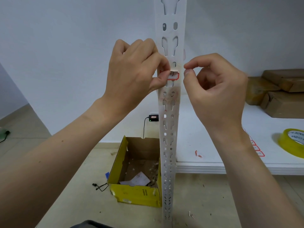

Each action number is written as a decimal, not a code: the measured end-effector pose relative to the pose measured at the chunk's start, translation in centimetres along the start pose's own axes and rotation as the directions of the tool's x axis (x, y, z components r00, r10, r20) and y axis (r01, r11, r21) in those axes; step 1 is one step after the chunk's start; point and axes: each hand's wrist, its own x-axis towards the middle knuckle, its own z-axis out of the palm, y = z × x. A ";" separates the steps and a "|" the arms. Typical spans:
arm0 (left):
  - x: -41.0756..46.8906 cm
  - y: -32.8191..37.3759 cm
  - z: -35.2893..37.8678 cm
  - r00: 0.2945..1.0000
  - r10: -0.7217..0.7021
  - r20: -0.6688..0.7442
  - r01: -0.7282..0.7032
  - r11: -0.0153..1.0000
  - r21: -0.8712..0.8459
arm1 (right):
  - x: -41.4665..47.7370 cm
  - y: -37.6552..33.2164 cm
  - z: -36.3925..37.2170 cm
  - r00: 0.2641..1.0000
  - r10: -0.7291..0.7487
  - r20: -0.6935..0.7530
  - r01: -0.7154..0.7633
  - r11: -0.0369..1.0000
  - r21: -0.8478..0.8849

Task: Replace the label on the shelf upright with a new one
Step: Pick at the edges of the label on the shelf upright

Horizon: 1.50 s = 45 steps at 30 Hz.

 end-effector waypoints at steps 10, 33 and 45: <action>-2.6 -0.7 -0.1 0.989 -0.116 -0.087 0.109 0.991 -0.082 | -0.1 0.1 0.4 1.000 0.008 0.002 -0.008 1.000 0.008; -0.6 -0.7 -0.1 0.996 -0.068 -0.057 0.063 0.994 -0.090 | -0.6 0.4 0.5 0.999 0.001 0.033 -0.001 1.000 -0.020; -0.9 1.1 -0.6 0.960 -0.262 0.097 0.273 0.953 -0.131 | -0.9 0.9 1.0 0.999 0.021 0.049 -0.020 1.000 -0.017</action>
